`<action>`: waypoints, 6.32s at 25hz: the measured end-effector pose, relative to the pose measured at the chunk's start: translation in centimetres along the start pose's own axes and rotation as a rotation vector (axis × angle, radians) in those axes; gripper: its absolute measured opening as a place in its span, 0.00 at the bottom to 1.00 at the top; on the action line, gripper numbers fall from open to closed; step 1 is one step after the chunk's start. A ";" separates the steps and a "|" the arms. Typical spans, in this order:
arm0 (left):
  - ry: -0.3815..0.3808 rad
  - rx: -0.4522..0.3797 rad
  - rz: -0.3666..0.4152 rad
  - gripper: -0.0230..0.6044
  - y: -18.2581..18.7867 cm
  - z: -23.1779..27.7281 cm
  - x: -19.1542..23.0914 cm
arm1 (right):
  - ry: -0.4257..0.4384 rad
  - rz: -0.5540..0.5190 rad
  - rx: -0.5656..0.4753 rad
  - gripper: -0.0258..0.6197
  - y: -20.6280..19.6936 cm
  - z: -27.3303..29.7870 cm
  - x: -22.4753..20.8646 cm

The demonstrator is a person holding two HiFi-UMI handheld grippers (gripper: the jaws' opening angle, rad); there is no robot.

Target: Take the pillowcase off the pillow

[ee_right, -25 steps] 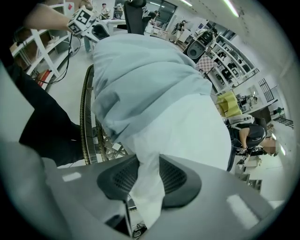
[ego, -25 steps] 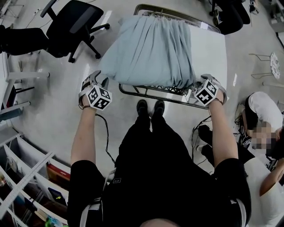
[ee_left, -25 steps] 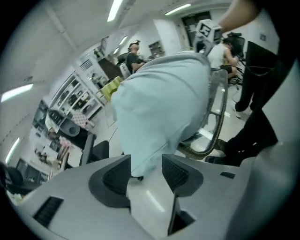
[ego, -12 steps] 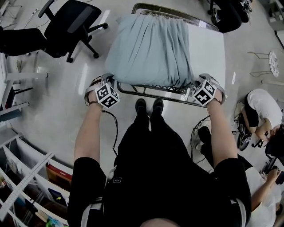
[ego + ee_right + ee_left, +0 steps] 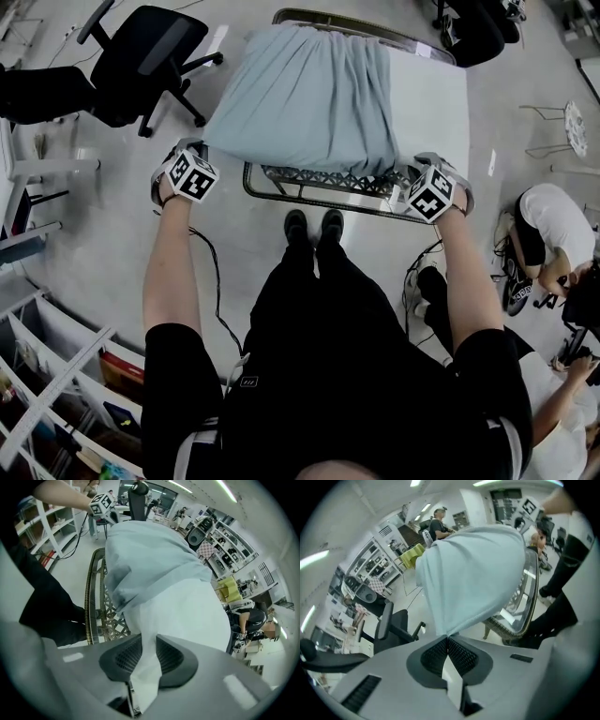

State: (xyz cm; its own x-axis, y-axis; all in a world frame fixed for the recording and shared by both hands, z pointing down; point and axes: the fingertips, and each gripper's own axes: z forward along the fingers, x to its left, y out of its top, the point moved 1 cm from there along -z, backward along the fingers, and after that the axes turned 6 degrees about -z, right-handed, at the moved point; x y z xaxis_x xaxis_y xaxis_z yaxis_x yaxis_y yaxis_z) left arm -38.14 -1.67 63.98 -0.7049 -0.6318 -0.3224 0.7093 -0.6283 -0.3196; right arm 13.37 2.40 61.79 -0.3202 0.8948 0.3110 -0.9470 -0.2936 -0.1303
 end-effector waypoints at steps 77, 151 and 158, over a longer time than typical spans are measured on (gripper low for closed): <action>-0.412 -0.217 -0.019 0.41 41.3 10.6 -4.1 | 0.414 0.025 -0.272 0.59 14.1 12.7 -20.7; -0.026 -0.049 0.746 0.05 21.4 -1.7 14.8 | 0.267 0.090 -0.280 0.14 6.0 -12.3 -8.9; -0.038 0.084 0.528 0.05 14.0 -1.1 18.5 | 0.274 0.108 -0.249 0.14 4.1 -10.5 -10.1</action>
State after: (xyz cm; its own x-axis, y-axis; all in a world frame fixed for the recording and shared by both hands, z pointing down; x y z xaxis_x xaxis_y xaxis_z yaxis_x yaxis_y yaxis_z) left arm -41.25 -21.62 52.54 -0.2529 -0.8868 -0.3869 0.9660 -0.2537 -0.0500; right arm 12.97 -4.29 48.26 -0.3669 0.9299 0.0243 -0.8626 -0.3303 -0.3832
